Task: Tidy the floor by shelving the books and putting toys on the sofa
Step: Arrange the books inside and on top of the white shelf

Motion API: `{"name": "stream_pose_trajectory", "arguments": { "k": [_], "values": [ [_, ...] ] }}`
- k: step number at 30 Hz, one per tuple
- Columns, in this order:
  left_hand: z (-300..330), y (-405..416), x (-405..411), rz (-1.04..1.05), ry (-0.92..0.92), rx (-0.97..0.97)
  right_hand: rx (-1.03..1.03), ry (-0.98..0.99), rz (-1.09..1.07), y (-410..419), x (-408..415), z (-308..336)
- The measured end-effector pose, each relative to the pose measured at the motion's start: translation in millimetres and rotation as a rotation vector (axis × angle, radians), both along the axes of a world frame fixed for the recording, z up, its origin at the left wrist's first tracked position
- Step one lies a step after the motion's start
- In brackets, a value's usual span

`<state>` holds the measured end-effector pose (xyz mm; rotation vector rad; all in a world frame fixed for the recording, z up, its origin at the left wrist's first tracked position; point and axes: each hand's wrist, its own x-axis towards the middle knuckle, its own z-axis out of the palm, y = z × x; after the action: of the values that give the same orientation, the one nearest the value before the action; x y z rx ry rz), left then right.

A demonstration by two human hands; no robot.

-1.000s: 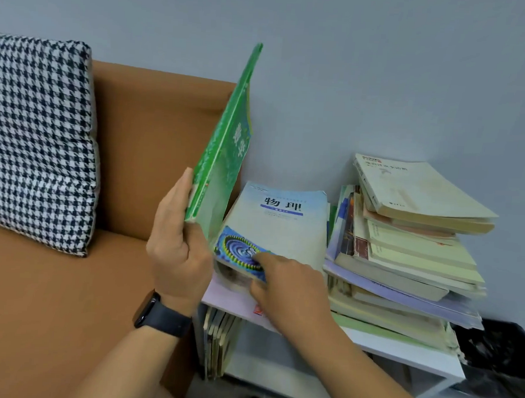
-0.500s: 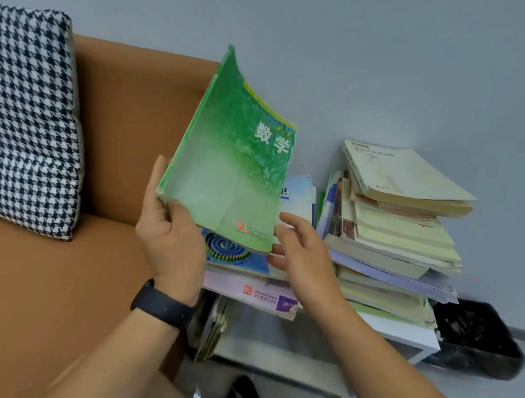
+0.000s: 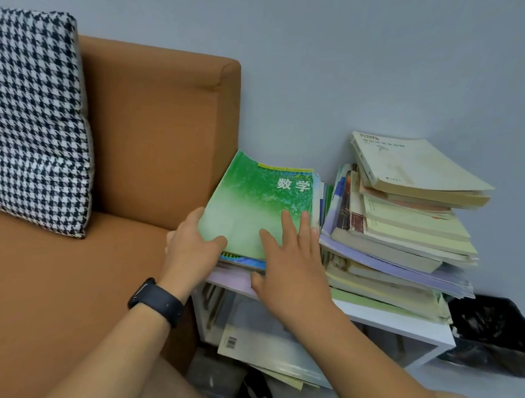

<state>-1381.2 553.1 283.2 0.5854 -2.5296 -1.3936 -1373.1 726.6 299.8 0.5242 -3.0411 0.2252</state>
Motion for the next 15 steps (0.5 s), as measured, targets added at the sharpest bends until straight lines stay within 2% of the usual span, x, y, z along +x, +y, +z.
{"name": "stream_pose_trajectory", "arguments": {
  "k": [6, 10, 15],
  "values": [
    [2.8, -4.5, -1.1, 0.019, 0.045, 0.012, 0.109, 0.146, 0.065, -6.4, -7.5, 0.1],
    [0.2, -3.1, 0.9, -0.077, -0.043, -0.108, 0.054, 0.054, 0.187, -14.0, -10.4, -6.7],
    [1.8, -1.3, 4.6, -0.094, -0.027, -0.083, -0.026, 0.084, 0.162, -19.6, -22.3, -17.6]
  ]
}}
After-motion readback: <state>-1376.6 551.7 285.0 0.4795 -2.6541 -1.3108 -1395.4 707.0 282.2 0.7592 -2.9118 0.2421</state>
